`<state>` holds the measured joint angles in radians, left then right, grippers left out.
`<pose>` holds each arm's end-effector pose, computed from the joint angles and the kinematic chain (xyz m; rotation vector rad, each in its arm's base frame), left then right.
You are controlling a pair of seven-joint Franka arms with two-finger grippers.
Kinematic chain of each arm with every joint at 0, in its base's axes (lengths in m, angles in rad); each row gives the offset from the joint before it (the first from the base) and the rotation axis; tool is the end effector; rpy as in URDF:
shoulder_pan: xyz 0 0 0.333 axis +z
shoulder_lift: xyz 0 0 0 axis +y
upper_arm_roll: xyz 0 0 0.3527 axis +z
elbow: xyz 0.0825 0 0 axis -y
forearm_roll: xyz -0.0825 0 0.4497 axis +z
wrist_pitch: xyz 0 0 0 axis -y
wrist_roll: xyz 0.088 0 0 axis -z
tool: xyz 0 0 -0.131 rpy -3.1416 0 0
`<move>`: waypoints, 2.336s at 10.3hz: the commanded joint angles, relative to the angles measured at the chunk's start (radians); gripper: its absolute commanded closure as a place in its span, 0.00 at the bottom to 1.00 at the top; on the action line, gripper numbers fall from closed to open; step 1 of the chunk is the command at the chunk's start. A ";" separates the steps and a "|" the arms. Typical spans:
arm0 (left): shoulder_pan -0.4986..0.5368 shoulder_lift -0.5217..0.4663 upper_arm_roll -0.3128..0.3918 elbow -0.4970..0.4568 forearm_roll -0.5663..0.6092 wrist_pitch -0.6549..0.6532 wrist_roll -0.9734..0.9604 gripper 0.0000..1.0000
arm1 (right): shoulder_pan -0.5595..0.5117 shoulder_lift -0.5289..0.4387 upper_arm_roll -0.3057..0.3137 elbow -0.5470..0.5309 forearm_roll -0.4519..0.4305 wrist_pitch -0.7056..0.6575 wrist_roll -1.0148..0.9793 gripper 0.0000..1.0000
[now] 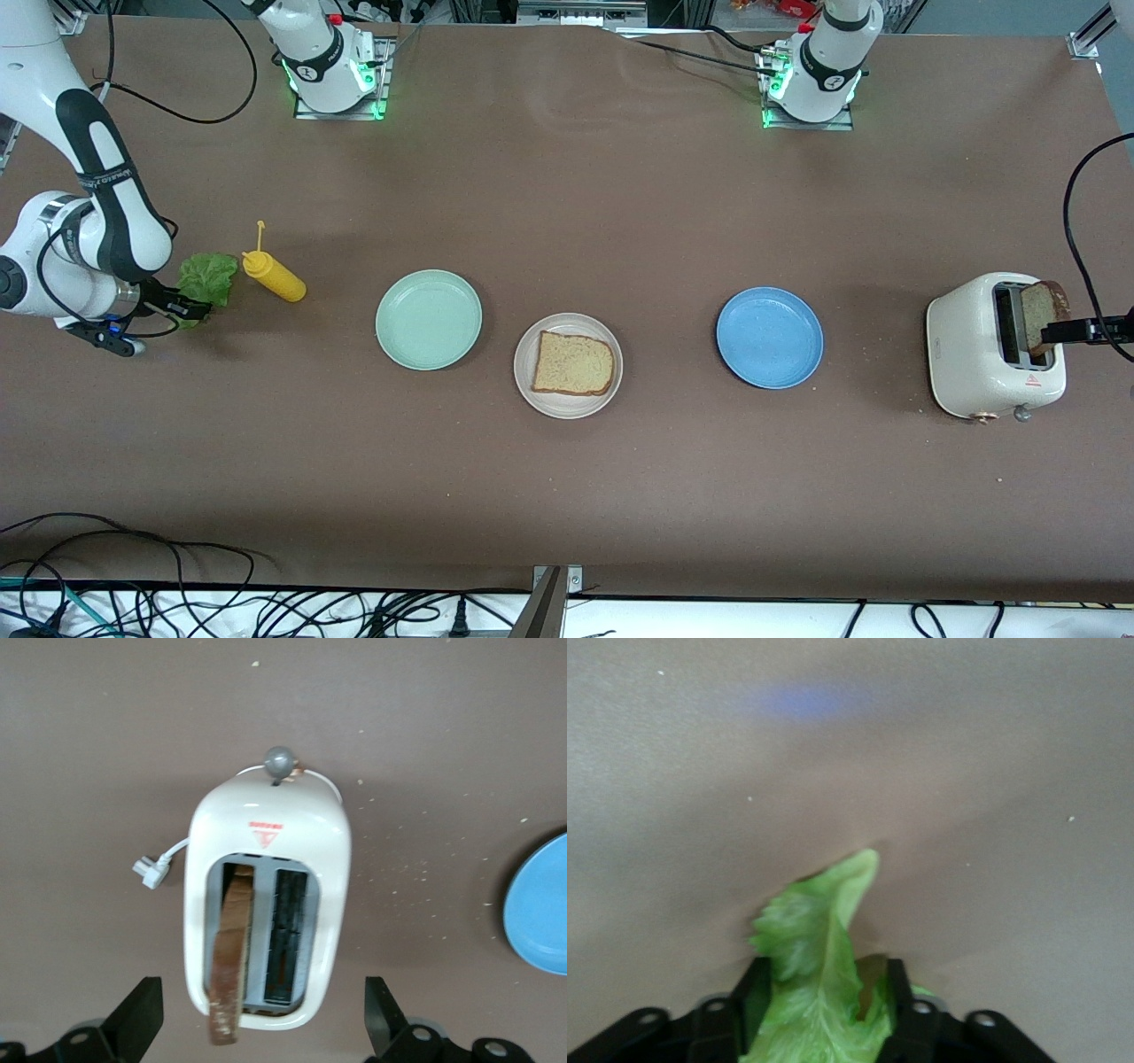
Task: Make sandwich on beige plate with both arms
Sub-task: 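Lift the lettuce with the right gripper while the left gripper holds above toaster, then carry the lettuce over the toast on the beige plate with the right gripper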
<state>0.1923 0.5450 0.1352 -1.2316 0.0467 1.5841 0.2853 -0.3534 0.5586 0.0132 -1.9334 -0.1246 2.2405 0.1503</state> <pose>0.7355 0.2327 0.4387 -3.0678 -0.0374 0.3301 0.6085 -0.2216 0.1316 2.9986 -0.6108 -0.3959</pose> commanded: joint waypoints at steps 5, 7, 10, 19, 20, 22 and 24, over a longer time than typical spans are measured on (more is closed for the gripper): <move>0.085 -0.069 -0.012 -0.161 -0.059 0.152 0.064 0.00 | 0.004 -0.031 0.017 0.112 -0.020 -0.153 -0.005 1.00; 0.085 -0.103 -0.012 -0.241 -0.059 0.220 0.058 0.00 | 0.007 -0.037 0.056 0.262 -0.020 -0.362 0.002 1.00; 0.084 -0.177 -0.012 -0.418 -0.059 0.370 0.058 0.00 | 0.024 -0.037 0.088 0.475 -0.004 -0.612 0.003 1.00; 0.081 -0.212 -0.015 -0.546 -0.059 0.481 0.054 0.00 | 0.095 -0.025 0.448 0.654 0.069 -0.675 0.827 1.00; 0.076 -0.212 -0.016 -0.546 -0.059 0.478 0.054 0.00 | 0.135 -0.010 0.448 0.654 0.086 -0.624 0.951 1.00; 0.076 -0.212 -0.017 -0.545 -0.057 0.476 0.054 0.00 | 0.198 0.030 0.448 0.654 0.169 -0.526 1.179 1.00; 0.075 -0.212 -0.017 -0.545 -0.057 0.476 0.054 0.00 | 0.279 0.081 0.447 0.654 0.177 -0.410 1.375 1.00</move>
<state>0.2712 0.3617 0.1162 -1.7480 0.0064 2.0503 0.3349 -0.1217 0.5856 0.4595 -1.3179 0.0366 1.7777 1.3977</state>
